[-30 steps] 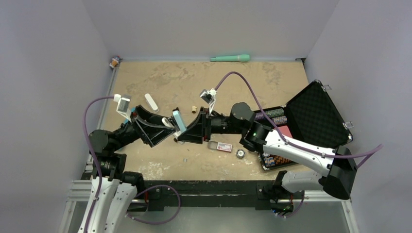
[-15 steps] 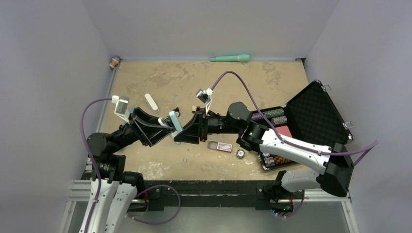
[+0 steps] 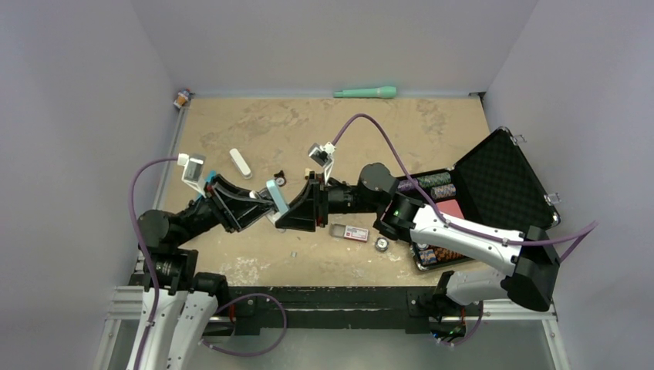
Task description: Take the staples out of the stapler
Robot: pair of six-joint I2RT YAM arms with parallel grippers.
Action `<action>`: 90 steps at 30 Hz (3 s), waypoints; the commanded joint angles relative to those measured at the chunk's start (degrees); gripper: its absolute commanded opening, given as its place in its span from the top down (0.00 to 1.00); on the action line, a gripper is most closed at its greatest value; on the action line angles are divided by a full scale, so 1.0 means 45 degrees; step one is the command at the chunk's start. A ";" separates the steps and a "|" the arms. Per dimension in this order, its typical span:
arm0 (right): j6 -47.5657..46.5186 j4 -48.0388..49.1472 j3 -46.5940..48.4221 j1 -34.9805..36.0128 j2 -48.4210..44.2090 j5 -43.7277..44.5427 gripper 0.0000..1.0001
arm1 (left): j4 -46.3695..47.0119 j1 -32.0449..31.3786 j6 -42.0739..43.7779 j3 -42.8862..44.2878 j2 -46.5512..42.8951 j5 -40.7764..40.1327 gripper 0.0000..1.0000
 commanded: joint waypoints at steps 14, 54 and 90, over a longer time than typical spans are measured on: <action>-0.0974 -0.2460 -0.1586 0.0027 -0.1208 0.3519 0.36 | -0.8419 0.0014 0.5187 0.1544 0.0441 -0.1912 1.00; -0.0563 -0.2649 -0.1519 0.0041 0.1057 0.5726 1.00 | -0.8653 -0.1136 0.4307 -0.1057 0.4662 -0.4509 1.00; -0.0525 -0.4341 0.0752 0.0048 0.5203 0.6248 1.00 | -0.7170 -0.1451 0.4200 -0.1101 0.5731 -0.3753 1.00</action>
